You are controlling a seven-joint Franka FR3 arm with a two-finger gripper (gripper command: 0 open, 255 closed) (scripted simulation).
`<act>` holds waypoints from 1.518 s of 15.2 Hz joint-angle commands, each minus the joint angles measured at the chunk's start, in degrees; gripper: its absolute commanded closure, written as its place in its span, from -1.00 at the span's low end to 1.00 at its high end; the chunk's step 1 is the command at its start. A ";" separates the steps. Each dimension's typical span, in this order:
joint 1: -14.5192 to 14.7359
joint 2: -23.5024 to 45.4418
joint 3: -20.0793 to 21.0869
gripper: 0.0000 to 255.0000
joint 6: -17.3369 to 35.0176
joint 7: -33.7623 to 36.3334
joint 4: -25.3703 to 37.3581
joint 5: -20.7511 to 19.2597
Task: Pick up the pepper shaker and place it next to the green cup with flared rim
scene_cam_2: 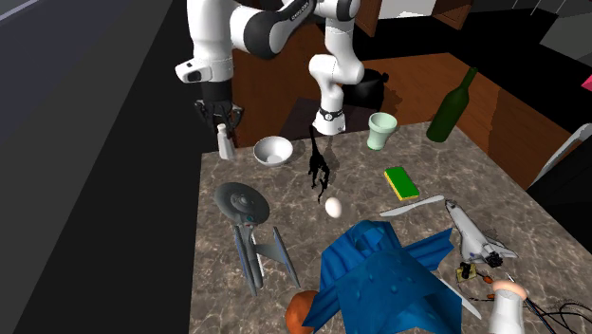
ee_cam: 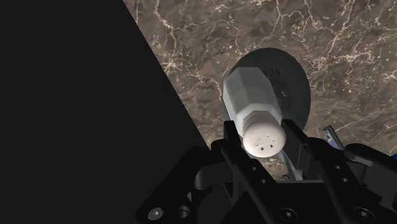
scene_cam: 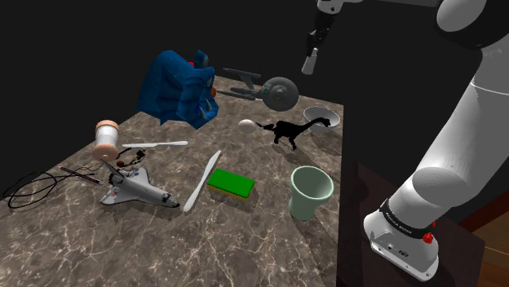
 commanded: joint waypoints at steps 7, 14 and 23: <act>2.38 -5.04 1.19 1.00 -1.78 3.94 -2.98 -2.23; 6.77 -15.46 5.59 1.00 0.20 13.58 -15.16 -6.26; 11.16 -24.99 13.00 1.00 0.22 26.03 -25.22 -8.21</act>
